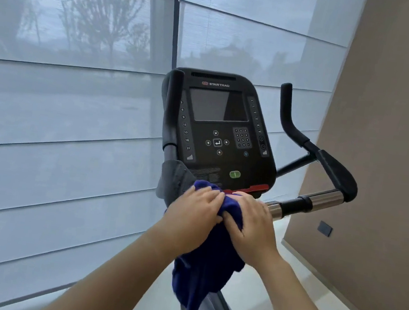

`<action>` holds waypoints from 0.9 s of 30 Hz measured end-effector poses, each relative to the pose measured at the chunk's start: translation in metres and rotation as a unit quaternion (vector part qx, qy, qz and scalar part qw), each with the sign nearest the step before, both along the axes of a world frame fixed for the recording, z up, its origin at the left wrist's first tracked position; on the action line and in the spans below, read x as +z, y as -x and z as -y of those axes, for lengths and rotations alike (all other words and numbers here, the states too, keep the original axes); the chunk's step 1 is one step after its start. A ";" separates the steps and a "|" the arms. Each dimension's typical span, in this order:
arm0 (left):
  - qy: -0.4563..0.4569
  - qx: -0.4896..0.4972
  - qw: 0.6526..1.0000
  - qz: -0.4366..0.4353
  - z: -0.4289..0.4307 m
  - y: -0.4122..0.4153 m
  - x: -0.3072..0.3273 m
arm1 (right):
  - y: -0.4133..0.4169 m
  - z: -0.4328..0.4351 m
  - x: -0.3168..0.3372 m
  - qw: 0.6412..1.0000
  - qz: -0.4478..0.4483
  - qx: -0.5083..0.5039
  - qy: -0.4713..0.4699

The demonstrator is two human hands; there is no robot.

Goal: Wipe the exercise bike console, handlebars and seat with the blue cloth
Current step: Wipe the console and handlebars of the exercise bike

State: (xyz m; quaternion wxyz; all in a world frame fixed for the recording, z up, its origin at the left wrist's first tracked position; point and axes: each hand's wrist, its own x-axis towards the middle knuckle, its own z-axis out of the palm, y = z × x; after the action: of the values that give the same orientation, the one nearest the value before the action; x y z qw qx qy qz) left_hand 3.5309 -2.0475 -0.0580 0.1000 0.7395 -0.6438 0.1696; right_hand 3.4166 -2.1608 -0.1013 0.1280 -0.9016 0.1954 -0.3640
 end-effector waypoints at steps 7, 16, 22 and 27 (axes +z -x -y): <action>0.007 -0.030 0.999 -0.022 -0.002 -0.007 -0.026 | -0.008 -0.026 -0.021 0.991 0.092 -0.022 -0.099; -0.057 0.022 0.997 0.045 0.051 0.028 0.004 | 0.012 0.037 0.013 0.991 -0.019 -0.055 -0.123; 0.019 -0.012 0.998 0.059 0.031 0.035 -0.031 | 0.051 0.026 -0.026 0.997 -0.044 -0.013 -0.059; 0.030 0.002 0.999 -0.025 0.044 0.018 -0.015 | 0.046 0.026 -0.013 0.996 0.051 0.016 -0.068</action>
State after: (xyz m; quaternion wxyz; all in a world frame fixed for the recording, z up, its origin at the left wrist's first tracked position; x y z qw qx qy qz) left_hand 3.5127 -2.0913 -0.0733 0.1376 0.7417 -0.6340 0.1703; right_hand 3.3708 -2.1869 -0.1147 0.2049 -0.8740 0.1987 -0.3932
